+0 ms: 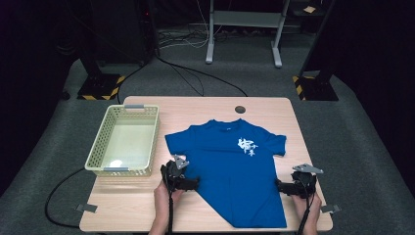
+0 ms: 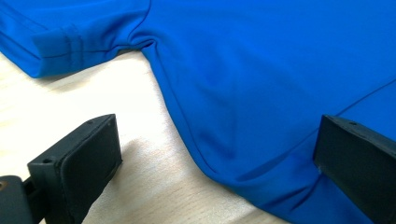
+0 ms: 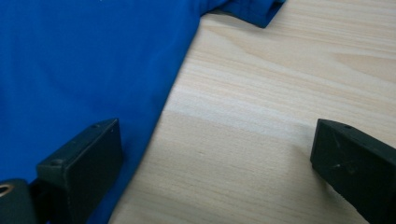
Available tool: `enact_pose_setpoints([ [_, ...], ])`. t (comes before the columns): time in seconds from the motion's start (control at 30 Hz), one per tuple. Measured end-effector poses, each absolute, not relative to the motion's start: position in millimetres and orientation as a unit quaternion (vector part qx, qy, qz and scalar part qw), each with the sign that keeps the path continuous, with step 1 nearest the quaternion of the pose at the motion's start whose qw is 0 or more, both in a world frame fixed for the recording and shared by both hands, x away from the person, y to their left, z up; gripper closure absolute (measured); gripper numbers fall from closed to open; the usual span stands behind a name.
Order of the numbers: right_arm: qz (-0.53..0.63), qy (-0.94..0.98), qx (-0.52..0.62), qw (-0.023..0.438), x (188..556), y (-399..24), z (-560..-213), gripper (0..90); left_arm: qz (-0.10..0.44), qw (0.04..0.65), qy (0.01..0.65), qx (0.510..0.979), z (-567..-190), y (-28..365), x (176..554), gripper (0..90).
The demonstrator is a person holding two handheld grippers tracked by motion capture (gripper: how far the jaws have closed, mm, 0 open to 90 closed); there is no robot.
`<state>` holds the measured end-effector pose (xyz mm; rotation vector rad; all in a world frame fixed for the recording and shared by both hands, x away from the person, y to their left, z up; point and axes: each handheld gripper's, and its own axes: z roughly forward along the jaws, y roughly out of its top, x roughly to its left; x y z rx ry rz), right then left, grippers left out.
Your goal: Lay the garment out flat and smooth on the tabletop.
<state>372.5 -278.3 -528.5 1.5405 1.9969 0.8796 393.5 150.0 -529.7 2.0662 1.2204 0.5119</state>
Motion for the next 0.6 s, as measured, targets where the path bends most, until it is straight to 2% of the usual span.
enact_pose_setpoints([
  [0.43,0.327,0.717,0.57,0.233,372,-281,-528,4.1,0.195,0.346,0.468,0.79,-526,148,390,0.0],
  [0.6,0.328,0.717,0.57,0.233,372,-281,-528,4.2,0.187,0.376,0.44,0.793,-508,119,380,0.1],
])
